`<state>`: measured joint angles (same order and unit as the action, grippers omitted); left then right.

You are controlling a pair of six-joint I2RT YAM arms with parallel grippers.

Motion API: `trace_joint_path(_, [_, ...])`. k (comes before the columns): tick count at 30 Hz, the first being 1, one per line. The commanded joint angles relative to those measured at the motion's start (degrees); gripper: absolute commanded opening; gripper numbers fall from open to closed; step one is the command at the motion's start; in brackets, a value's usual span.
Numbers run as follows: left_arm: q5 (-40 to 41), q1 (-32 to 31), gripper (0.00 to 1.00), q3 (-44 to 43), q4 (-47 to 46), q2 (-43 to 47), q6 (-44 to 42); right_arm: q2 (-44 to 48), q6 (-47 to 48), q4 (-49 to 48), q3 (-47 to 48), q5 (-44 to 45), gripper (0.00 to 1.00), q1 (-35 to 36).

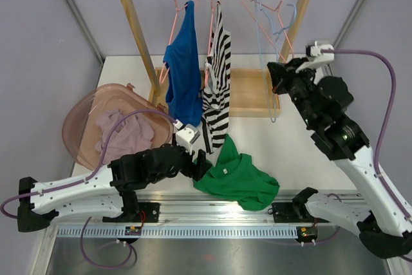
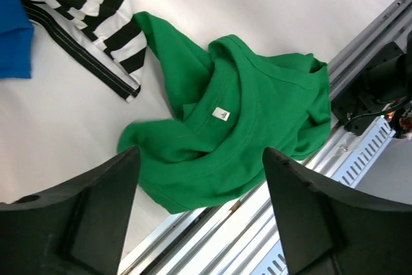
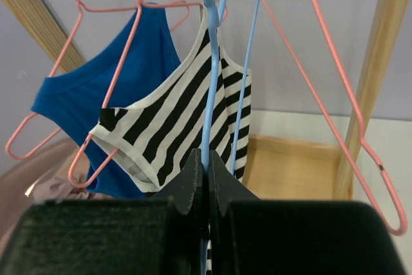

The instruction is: Remove the tank top from the hanger

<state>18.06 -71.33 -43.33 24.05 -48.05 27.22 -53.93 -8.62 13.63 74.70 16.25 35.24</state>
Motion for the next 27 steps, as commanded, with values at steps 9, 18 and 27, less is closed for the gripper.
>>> trace_joint_path(9, [7.1, -1.3, 0.99, -1.3, 6.8, 5.9, 2.6, -25.1, 1.0, 16.5, 33.4, -3.9, 0.0, -6.0])
trace_joint_path(18, [10.2, -3.3, 0.99, -5.2, 6.5, 2.8, 2.0, -35.6, 0.2, 22.1, 45.9, -11.9, 0.0, -13.8])
trace_joint_path(27, [11.6, -5.0, 0.99, -7.3, 2.9, -4.2, 1.5, -36.3, -1.0, 26.1, 47.8, -14.0, 0.18, -14.7])
